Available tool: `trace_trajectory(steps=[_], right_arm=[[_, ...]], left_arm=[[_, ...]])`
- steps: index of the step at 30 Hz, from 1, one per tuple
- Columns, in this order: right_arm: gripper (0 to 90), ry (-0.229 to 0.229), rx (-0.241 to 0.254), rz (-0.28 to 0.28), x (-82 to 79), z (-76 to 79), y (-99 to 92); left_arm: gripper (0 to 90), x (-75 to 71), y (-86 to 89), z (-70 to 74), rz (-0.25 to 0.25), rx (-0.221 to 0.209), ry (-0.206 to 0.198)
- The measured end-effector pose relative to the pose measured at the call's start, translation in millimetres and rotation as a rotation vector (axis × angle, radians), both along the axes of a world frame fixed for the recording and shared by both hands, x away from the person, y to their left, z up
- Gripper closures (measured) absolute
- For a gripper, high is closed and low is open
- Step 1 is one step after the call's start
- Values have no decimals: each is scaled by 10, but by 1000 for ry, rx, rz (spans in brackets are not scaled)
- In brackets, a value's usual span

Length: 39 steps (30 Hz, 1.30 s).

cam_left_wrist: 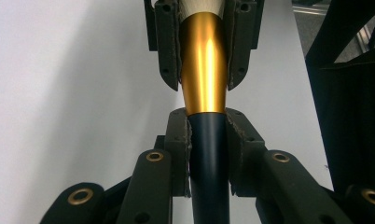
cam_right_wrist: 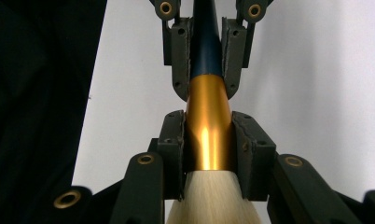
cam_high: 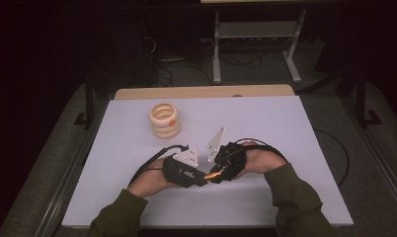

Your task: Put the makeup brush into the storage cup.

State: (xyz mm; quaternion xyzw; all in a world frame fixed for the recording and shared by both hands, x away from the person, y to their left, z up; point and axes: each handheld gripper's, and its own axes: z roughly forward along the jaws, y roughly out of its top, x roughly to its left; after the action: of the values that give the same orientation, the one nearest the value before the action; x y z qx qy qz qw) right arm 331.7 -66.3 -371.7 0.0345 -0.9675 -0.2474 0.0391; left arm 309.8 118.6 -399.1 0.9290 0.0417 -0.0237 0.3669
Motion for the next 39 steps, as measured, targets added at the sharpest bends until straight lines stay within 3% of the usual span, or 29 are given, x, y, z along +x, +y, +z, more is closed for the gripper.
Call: trace_trajectory(steps=[9,14,16,19,20,22,23,24,25,29,31,37,39], right_arm=[[658,4,-11,-2,-13,-4,15],[656,3,-8,-8,-15,-1,12],[652,-3,4,2,-5,-1,5],[643,1,7,-5,-6,5,-4],[548,-5,22,-20,-3,24,-21],[464,-18,31,-33,3,46,-40],[464,-18,31,-33,3,46,-40],[410,-21,48,-44,14,58,-50],[319,-23,95,-81,33,94,-85],[228,-12,168,-133,71,137,-130],[194,-1,210,-178,102,164,-161],[129,-36,297,-288,132,222,-275],[131,-57,329,-353,125,244,-320]], left_arm=[[741,-12,-15,3,2,32,-14],[744,-20,-10,9,12,20,-18],[745,-17,-4,20,10,20,-42],[745,-23,6,30,19,13,-34],[745,-22,13,34,25,11,-40],[746,-21,27,37,40,-10,-26],[746,-21,27,37,40,-10,-26],[746,-9,49,45,45,-19,-13],[746,-6,64,44,54,-30,-5],[746,-1,103,49,78,-40,-16],[746,11,131,53,99,-58,-10],[745,46,210,64,167,-100,8],[745,55,235,59,192,-110,9]])
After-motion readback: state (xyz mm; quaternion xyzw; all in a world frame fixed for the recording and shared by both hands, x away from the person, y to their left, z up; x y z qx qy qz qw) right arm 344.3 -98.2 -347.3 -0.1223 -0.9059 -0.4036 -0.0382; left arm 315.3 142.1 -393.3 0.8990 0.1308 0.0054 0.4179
